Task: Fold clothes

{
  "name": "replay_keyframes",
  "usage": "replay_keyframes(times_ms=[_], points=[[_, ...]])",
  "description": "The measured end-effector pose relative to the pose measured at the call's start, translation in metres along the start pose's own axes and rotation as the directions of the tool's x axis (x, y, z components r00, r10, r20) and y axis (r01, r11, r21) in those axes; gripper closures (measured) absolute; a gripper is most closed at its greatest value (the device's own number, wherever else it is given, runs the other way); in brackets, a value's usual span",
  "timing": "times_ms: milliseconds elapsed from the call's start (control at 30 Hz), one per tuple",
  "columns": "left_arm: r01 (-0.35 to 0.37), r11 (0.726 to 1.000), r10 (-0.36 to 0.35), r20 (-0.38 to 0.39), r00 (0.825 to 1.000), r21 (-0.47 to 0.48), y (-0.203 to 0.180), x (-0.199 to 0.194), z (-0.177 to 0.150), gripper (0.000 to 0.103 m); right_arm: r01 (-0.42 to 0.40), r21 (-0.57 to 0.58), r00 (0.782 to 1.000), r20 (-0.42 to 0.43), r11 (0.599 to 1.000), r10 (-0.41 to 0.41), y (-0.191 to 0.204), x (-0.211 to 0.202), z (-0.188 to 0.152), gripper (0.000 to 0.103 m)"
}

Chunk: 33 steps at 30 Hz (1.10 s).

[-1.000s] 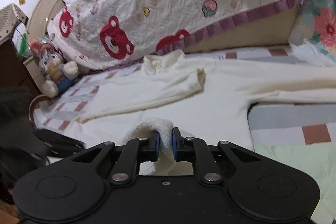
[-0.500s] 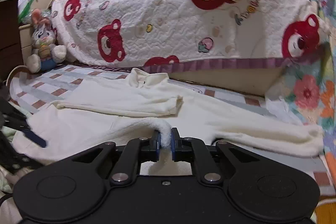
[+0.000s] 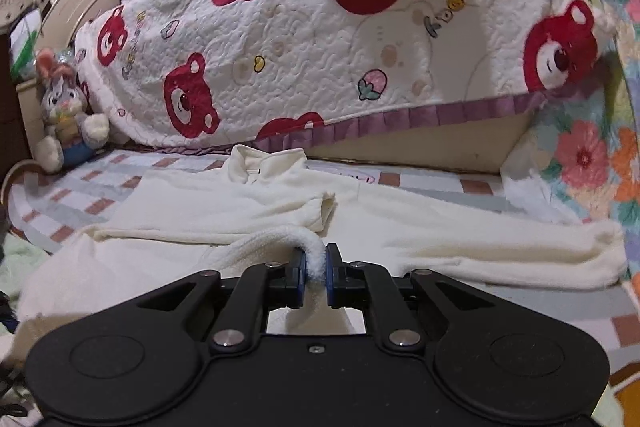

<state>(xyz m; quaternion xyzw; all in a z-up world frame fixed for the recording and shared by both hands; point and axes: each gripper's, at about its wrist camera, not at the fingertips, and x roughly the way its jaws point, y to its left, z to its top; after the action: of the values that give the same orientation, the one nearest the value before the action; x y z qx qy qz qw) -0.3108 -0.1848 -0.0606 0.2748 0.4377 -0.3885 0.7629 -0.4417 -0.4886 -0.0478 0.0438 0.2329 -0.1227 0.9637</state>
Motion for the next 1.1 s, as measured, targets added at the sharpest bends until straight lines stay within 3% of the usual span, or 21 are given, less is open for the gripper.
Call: replay_keyframes(times_ms=[100, 167, 200, 267, 367, 500, 600, 800, 867, 900, 933, 967, 1033, 1100], points=[[-0.149, 0.986, 0.157, 0.112, 0.981, -0.080, 0.030, -0.027, 0.000, 0.082, 0.008, 0.012, 1.000, -0.006, 1.000, -0.008, -0.004, -0.003, -0.003, 0.093], [-0.181, 0.973, 0.202, 0.148, 0.968, -0.140, 0.051, -0.040, -0.002, 0.068, 0.014, 0.019, 1.000, -0.010, 1.000, -0.014, -0.007, -0.004, -0.006, 0.094], [-0.179, 0.970, 0.202, 0.141, 0.969, -0.162, 0.059, -0.043, -0.005, 0.057, 0.017, 0.023, 1.000, -0.012, 1.000, -0.017, -0.009, -0.005, -0.007, 0.094], [-0.166, 0.966, 0.190, 0.111, 0.975, -0.199, 0.075, -0.047, -0.012, 0.056, 0.023, 0.031, 1.000, -0.016, 0.999, -0.022, -0.012, -0.007, -0.009, 0.094], [-0.235, 0.952, 0.242, 0.013, 0.970, -0.197, 0.088, -0.042, -0.026, 0.055, 0.031, 0.042, 0.999, -0.022, 0.999, -0.030, -0.016, -0.009, -0.013, 0.094], [-0.170, 0.947, 0.166, -0.037, 0.985, -0.272, 0.106, -0.041, -0.045, 0.056, 0.034, 0.056, 0.999, -0.036, 0.998, -0.032, -0.021, -0.009, -0.016, 0.094], [-0.165, 0.943, 0.166, -0.024, 0.986, -0.289, 0.112, -0.038, -0.046, 0.055, 0.028, 0.066, 0.998, -0.053, 0.997, -0.025, -0.022, -0.006, -0.016, 0.094], [-0.165, 0.975, 0.150, -0.105, 0.983, -0.150, 0.092, -0.013, -0.040, 0.055, 0.017, 0.085, 0.996, -0.086, 0.996, -0.010, -0.026, 0.000, -0.017, 0.093], [-0.206, 0.976, 0.194, -0.136, 0.971, -0.077, 0.080, -0.003, -0.037, 0.059, 0.014, 0.091, 0.995, -0.097, 0.996, -0.005, -0.027, 0.002, -0.018, 0.093], [-0.208, 0.976, 0.199, -0.139, 0.970, -0.055, 0.077, -0.001, -0.036, 0.085, 0.012, 0.094, 0.995, -0.102, 0.995, -0.002, -0.028, 0.003, -0.018, 0.093], [-0.193, 0.980, 0.185, -0.142, 0.972, -0.046, 0.076, -0.002, -0.037, 0.100, -0.002, 0.097, 0.994, -0.110, 0.995, 0.013, -0.029, 0.000, -0.020, 0.093], [-0.185, 0.982, 0.178, -0.132, 0.975, -0.046, 0.075, -0.008, -0.038, 0.100, -0.021, 0.100, 0.992, -0.119, 0.995, 0.033, -0.030, -0.005, -0.024, 0.093], [-0.260, 0.962, 0.257, -0.044, 0.965, -0.077, 0.070, -0.038, -0.042, 0.100, -0.057, 0.107, 0.988, -0.136, 0.993, 0.071, -0.033, -0.014, -0.031, 0.091], [-0.342, 0.926, 0.354, 0.051, 0.934, -0.163, 0.069, -0.075, -0.050, 0.099, -0.091, 0.101, 0.979, -0.172, 0.991, 0.108, -0.037, -0.024, -0.043, 0.090]])
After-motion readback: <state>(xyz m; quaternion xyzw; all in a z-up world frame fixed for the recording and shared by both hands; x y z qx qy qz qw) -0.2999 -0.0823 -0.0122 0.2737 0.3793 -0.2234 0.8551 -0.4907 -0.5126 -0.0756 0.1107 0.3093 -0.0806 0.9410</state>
